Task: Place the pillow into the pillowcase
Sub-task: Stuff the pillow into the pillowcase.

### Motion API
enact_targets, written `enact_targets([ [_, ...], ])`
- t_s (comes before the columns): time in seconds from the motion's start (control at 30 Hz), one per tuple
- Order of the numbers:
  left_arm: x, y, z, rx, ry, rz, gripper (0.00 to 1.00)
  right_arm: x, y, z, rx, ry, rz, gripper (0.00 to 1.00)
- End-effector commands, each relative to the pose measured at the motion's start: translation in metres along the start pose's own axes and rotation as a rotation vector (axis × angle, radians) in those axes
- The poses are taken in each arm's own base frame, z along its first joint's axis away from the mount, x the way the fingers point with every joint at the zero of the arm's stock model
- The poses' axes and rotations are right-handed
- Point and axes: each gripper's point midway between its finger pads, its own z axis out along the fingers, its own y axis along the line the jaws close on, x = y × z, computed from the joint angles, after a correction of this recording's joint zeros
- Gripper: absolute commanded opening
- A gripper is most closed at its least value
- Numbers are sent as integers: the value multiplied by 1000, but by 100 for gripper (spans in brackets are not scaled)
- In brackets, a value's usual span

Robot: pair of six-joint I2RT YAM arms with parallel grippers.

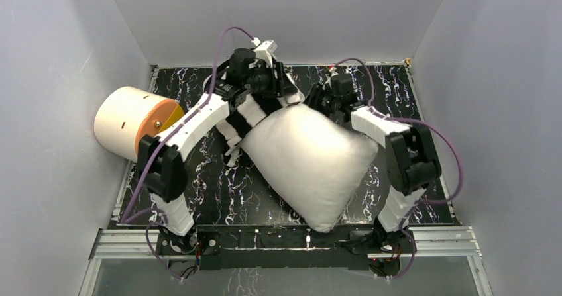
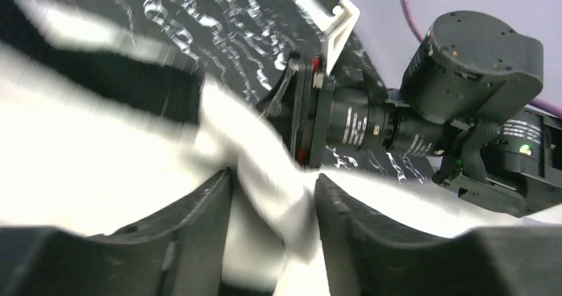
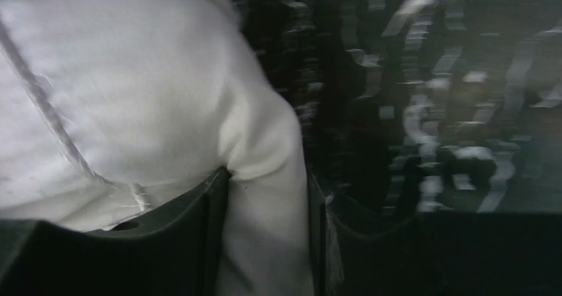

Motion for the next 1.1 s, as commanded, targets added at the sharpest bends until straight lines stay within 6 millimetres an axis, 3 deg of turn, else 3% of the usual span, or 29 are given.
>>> enact_targets([
  [0.0, -26, -5, -11, -64, 24, 124, 54, -52, -63, -13, 180, -24, -22, 60],
  [0.07, -33, -4, -24, -109, 17, 173, 60, -61, -70, -30, 228, 0, -63, 66],
  [0.17, -34, 6, -44, -194, -4, 237, 64, -87, -63, -58, 300, -37, -154, 69],
  [0.27, -20, 26, -58, -288, 9, 280, 67, -107, -47, -83, 336, -80, -187, 69],
  [0.37, 0, 46, -62, -347, 51, 309, 68, -104, -33, -100, 321, -46, -209, 69],
  [0.47, 15, 63, -60, -382, 79, 332, 69, -82, -21, -110, 251, 25, -224, 70],
  [0.53, 24, 70, -55, -381, 88, 341, 69, -63, -18, -116, 207, 66, -245, 76],
  [0.67, 44, 74, -36, -325, 121, 344, 70, -26, -28, -122, 186, 118, -255, 81],
  [0.77, 58, 78, -23, -321, 161, 365, 69, 17, -44, -118, 196, 192, -219, 79],
  [0.83, 66, 83, -16, -333, 186, 381, 60, 43, -53, -112, 198, 214, -182, 77],
  [0.87, 68, 83, -13, -332, 192, 387, 47, 53, -56, -107, 189, 210, -162, 77],
  [0.93, 65, 70, -5, -305, 184, 387, 15, 63, -57, -94, 157, 168, -126, 74],
  [0.97, 61, 52, 0, -267, 171, 395, 3, 68, -57, -88, 144, 146, -98, 73],
  [1.07, 56, -35, 17, -84, 118, 415, 0, 74, -59, -69, 129, 81, -5, 71],
])
